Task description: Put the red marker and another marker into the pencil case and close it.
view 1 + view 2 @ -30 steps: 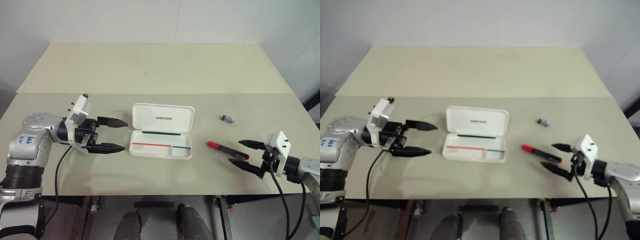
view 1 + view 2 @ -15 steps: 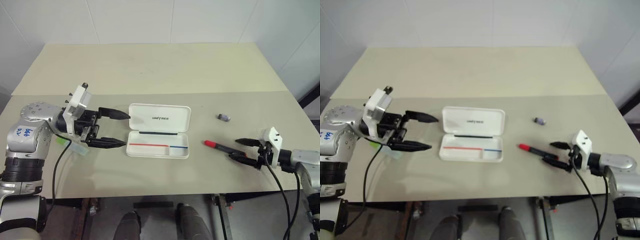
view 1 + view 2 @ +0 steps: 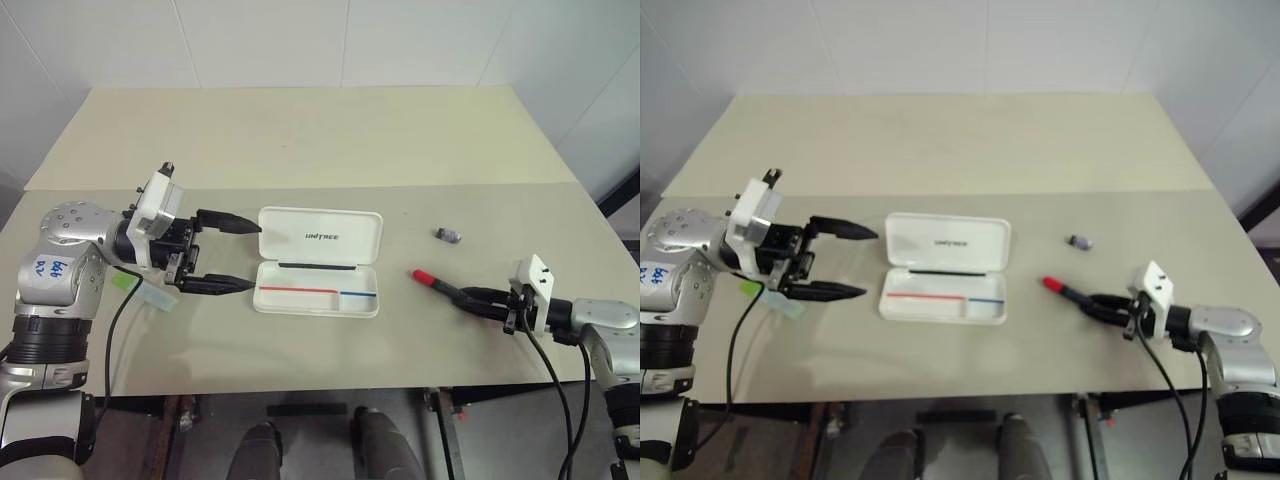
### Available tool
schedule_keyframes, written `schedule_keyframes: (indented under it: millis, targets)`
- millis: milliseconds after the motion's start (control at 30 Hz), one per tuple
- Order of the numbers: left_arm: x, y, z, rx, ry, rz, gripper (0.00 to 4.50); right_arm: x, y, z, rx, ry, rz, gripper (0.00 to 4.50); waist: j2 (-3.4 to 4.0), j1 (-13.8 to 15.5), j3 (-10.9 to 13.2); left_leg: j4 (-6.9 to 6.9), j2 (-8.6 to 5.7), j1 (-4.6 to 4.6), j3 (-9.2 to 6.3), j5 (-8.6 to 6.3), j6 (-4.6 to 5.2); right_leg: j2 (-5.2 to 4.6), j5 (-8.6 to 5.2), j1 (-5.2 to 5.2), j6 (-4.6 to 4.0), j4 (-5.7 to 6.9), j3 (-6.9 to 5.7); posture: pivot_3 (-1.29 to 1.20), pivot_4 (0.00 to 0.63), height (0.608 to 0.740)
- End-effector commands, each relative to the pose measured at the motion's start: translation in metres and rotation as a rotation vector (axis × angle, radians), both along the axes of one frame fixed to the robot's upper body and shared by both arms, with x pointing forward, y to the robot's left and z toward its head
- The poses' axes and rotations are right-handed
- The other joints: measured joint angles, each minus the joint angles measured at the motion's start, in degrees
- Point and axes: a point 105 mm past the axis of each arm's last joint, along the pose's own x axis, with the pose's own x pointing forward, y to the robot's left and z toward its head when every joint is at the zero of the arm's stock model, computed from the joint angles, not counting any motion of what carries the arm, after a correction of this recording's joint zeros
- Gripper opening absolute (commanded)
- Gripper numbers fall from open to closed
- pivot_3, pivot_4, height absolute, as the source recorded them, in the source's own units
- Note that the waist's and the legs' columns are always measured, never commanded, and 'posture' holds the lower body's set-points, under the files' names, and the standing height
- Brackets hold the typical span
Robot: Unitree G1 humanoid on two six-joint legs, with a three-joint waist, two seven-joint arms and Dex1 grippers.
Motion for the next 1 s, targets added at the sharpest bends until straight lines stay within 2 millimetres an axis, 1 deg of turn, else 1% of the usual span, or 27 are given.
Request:
schedule_keyframes:
  millis: [33,100,167,267,300,333,400,433,467,567,733,867,1000]
  targets:
    - [0.002,0.008,0.0,0.007,-0.039,0.041,4.5,0.002,-0.003,0.033,-0.039,-0.115,0.008,0.62,0.0,0.0,0.0,0.0,0.0,0.0,0.0,0.0,0.0,0.0,0.0,-0.01,0.0,0.01,0.01,0.0,0.15,0.74]
    - [0.004,0.014,-0.003,0.013,-0.039,0.063,4.5,0.002,0.001,0.05,-0.051,-0.165,0.031,0.62,0.06,0.01,0.03,0.0,0.0,0.0,0.0,0.0,0.0,0.0,0.0,-0.01,0.0,0.04,0.01,0.0,0.15,0.74]
    - [0.006,0.019,-0.004,0.017,-0.064,0.087,4.5,-0.001,0.01,0.064,-0.051,-0.193,0.072,0.62,0.07,0.01,0.04,0.0,0.0,0.01,0.0,0.0,0.0,0.0,0.0,-0.02,0.0,0.04,0.02,0.0,0.15,0.74]
    - [0.012,0.028,-0.005,0.0,-0.071,0.143,4.5,-0.01,0.042,0.081,-0.026,-0.227,0.181,0.62,0.05,0.0,0.05,-0.01,0.01,0.01,-0.03,0.0,0.0,0.03,-0.01,-0.03,-0.01,0.06,0.01,0.0,0.15,0.74]
    - [0.012,0.031,-0.006,0.003,-0.07,0.15,4.5,-0.014,0.053,0.085,-0.019,-0.232,0.215,0.62,0.06,0.01,0.04,-0.01,0.02,0.0,-0.06,0.0,0.0,0.04,-0.01,-0.03,-0.01,0.07,0.0,0.0,0.15,0.74]
    - [0.012,0.032,-0.007,0.006,-0.07,0.152,4.5,-0.016,0.06,0.086,-0.014,-0.233,0.233,0.62,0.06,0.05,0.04,-0.01,0.01,0.01,-0.06,0.0,0.0,0.03,-0.01,-0.03,-0.02,0.08,0.0,0.0,0.15,0.74]
    - [0.012,0.036,-0.012,0.015,-0.06,0.164,4.5,-0.021,0.097,0.09,0.038,-0.251,0.34,0.62,0.04,0.01,0.03,-0.01,0.01,0.0,-0.06,0.0,0.0,0.03,-0.01,-0.03,-0.02,0.08,0.0,0.0,0.15,0.74]
    - [0.012,0.037,-0.013,0.016,-0.057,0.169,4.5,-0.024,0.109,0.092,0.058,-0.258,0.375,0.62,0.03,-0.09,0.03,-0.01,0.01,0.0,-0.06,0.0,-0.01,0.03,-0.01,-0.03,-0.02,0.08,0.0,0.0,0.15,0.74]
    - [0.012,0.037,-0.014,0.017,-0.056,0.171,4.5,-0.025,0.115,0.092,0.07,-0.262,0.394,0.62,0.03,-0.08,0.03,0.0,0.02,0.01,-0.05,0.0,-0.01,0.03,-0.01,-0.03,-0.02,0.08,0.0,0.0,0.15,0.74]
    - [0.011,0.035,-0.016,0.011,-0.051,0.173,4.5,-0.023,0.138,0.084,0.093,-0.239,0.451,0.62,0.03,0.16,0.03,0.01,0.01,-0.02,-0.07,0.0,-0.01,0.03,-0.02,-0.07,-0.02,0.15,0.0,0.0,0.15,0.74]
    - [0.009,0.034,-0.018,0.004,-0.047,0.184,4.5,-0.014,0.154,0.072,0.078,-0.222,0.505,0.62,0.03,0.6,0.04,0.02,0.0,-0.08,-0.08,0.0,-0.01,0.01,-0.01,-0.07,-0.02,0.11,-0.02,0.0,0.15,0.74]
    - [0.005,0.033,-0.022,-0.005,-0.046,0.199,4.5,0.008,0.168,0.064,0.05,-0.216,0.533,0.62,0.02,0.02,0.03,0.01,0.0,-0.04,-0.06,0.0,-0.01,0.02,-0.02,-0.09,-0.03,0.15,-0.02,0.0,0.15,0.74]
    - [0.003,0.03,-0.023,-0.012,-0.05,0.202,4.5,0.022,0.176,0.058,0.016,-0.217,0.555,0.62,0.02,-0.1,0.03,-0.01,0.02,-0.03,-0.07,0.0,-0.01,0.04,-0.04,-0.15,-0.07,0.24,-0.02,0.0,0.15,0.74]
